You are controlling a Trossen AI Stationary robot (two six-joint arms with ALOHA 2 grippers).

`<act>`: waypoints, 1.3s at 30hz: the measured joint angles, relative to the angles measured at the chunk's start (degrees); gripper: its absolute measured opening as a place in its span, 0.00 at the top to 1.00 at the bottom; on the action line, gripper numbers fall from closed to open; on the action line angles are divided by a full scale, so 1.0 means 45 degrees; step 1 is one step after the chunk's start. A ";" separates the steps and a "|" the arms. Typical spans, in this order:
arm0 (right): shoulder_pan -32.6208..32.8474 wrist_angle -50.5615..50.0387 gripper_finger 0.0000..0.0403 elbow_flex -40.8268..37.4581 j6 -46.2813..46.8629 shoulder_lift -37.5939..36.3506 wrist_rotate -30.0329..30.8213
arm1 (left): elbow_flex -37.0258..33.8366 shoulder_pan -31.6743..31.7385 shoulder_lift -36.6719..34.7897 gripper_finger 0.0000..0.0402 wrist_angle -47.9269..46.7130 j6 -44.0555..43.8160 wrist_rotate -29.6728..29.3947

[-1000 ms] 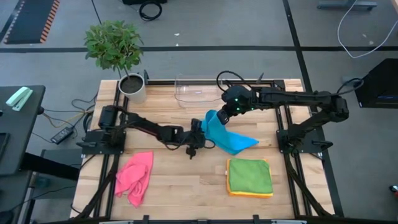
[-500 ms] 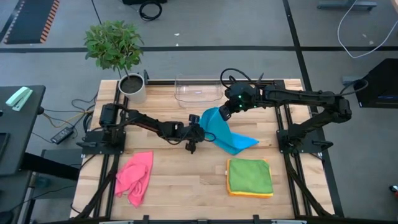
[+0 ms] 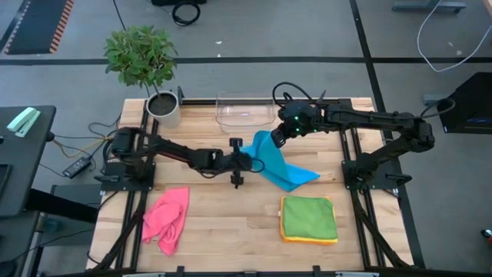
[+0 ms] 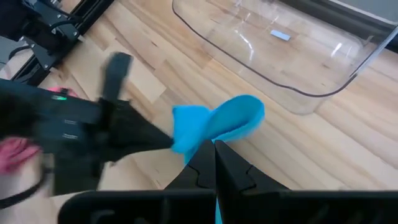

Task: Fold microfiber towels
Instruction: Fold the blue towel on the table

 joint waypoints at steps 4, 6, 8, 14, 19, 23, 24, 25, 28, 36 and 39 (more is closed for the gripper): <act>-0.0073 0.0018 1.00 0.0000 -0.0020 0.0000 0.0014 | 0.0024 0.0012 -0.0911 0.98 -0.0166 -0.1890 -0.0002; -0.0073 0.0018 1.00 0.0000 -0.0022 0.0000 0.0014 | 0.0015 0.0083 -0.1015 0.98 -0.0471 -0.2962 -0.0005; -0.0073 0.0023 1.00 0.0000 -0.0071 0.0005 0.0014 | 0.0015 0.0172 -0.1000 0.99 -0.0725 -0.4018 0.0009; -0.0068 0.0023 1.00 0.0000 -0.0120 0.0010 0.0009 | -0.0011 0.0550 -0.0297 0.87 -0.0929 -0.5998 0.0944; -0.0068 0.0038 1.00 0.0000 -0.0290 0.0012 0.0004 | 0.0000 0.0716 0.0563 0.62 -0.0479 -0.6884 0.1397; -0.0068 0.0032 1.00 0.0000 -0.0407 0.0015 0.0004 | 0.0013 0.0712 0.0907 0.43 0.0147 -0.6887 0.1402; -0.0068 0.0023 1.00 0.0000 -0.0411 0.0015 0.0004 | 0.0004 0.0707 0.0961 0.39 0.0205 -0.6882 0.1398; -0.0072 0.0024 1.00 0.0000 -0.0428 0.0015 0.0008 | 0.0000 0.0702 0.1043 0.36 0.0439 -0.6882 0.1404; -0.0131 0.0012 1.00 -0.0005 -0.0502 0.0015 0.0000 | 0.0000 0.0772 0.1151 0.29 0.0674 -0.6819 0.1397; -0.0165 0.0023 1.00 -0.0005 -0.0605 0.0015 -0.0001 | 0.0000 0.1134 0.1302 0.39 0.0841 -0.5860 0.1146; -0.0165 0.0011 1.00 -0.0005 -0.0612 0.0015 -0.0001 | -0.0005 0.1134 0.1054 0.60 0.0613 -0.5890 0.1014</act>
